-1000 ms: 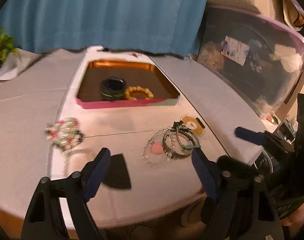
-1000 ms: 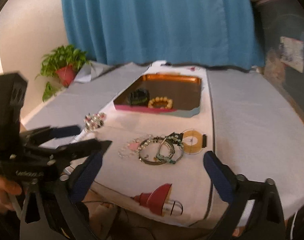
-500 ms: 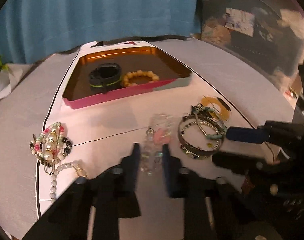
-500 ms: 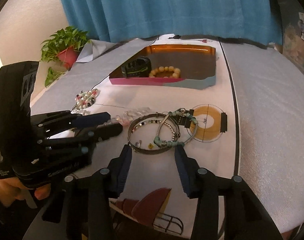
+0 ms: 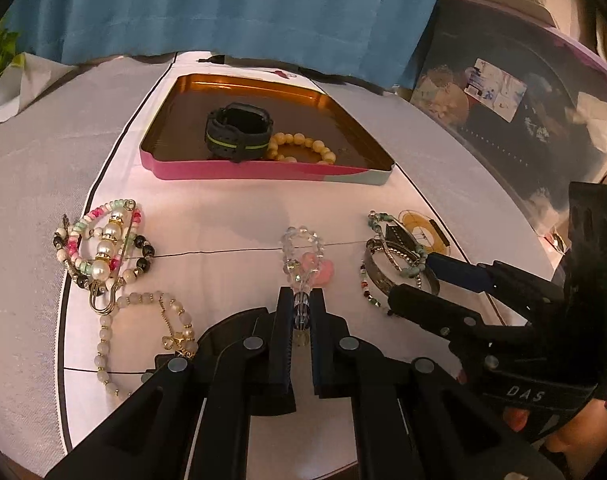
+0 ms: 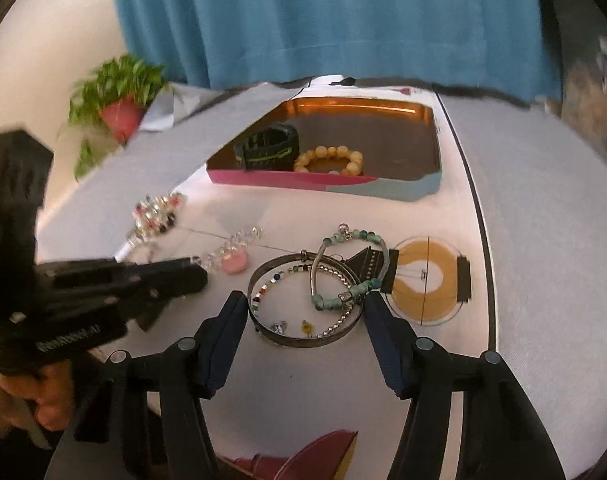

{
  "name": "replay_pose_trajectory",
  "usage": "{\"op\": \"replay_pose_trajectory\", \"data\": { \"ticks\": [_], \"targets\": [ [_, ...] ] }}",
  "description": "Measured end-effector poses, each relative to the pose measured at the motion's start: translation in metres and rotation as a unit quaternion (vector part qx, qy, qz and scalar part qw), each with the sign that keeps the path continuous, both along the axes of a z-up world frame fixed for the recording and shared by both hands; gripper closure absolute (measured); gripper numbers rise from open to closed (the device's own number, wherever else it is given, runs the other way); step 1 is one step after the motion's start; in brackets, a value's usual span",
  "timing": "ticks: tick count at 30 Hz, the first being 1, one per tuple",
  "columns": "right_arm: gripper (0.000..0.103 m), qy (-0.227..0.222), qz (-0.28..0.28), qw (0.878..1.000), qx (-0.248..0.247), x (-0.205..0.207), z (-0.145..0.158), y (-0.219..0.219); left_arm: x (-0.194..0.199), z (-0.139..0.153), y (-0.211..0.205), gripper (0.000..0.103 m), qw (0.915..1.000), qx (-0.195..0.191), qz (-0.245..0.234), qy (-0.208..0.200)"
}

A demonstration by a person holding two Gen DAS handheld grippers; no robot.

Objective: Organize jewelry
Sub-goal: 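Grasp the pink-charm bracelet with the left tool while the right tool grasps a silver bangle, then carry the pink-charm bracelet with the left tool while the right tool carries the bangle to the tray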

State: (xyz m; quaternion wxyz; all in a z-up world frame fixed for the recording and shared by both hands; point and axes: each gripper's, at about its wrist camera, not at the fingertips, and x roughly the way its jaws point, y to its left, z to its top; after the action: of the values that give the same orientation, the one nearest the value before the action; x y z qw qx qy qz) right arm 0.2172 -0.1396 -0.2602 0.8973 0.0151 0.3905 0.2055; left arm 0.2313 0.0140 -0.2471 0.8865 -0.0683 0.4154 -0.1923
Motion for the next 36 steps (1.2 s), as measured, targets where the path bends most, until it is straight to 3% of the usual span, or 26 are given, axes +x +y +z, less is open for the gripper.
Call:
{"op": "replay_pose_trajectory", "data": {
  "ticks": [4, 11, 15, 24, 36],
  "targets": [
    [0.043, -0.007, -0.004, 1.0, -0.013, -0.005, 0.003, 0.0, -0.004, 0.008, 0.001, 0.098, 0.9998, -0.011, -0.006, -0.015],
    [0.043, -0.039, -0.015, 0.999, 0.033, -0.012, 0.022, -0.006, -0.007, 0.014, 0.004, 0.098, 0.9994, -0.025, -0.008, -0.021],
    [0.043, -0.051, -0.015, 0.998, 0.046, -0.013, 0.029, -0.004, -0.009, 0.021, 0.016, 0.098, 0.9961, -0.083, -0.023, -0.021],
    [0.043, -0.071, -0.014, 0.996, 0.053, -0.014, 0.035, -0.005, -0.005, 0.027, 0.027, 0.098, 0.9922, -0.122, -0.017, -0.019],
    [0.043, -0.094, -0.041, 0.992, 0.075, -0.019, 0.063, -0.022, -0.006, 0.047, 0.037, 0.098, 0.9888, -0.147, 0.003, -0.025]
  ]
}}
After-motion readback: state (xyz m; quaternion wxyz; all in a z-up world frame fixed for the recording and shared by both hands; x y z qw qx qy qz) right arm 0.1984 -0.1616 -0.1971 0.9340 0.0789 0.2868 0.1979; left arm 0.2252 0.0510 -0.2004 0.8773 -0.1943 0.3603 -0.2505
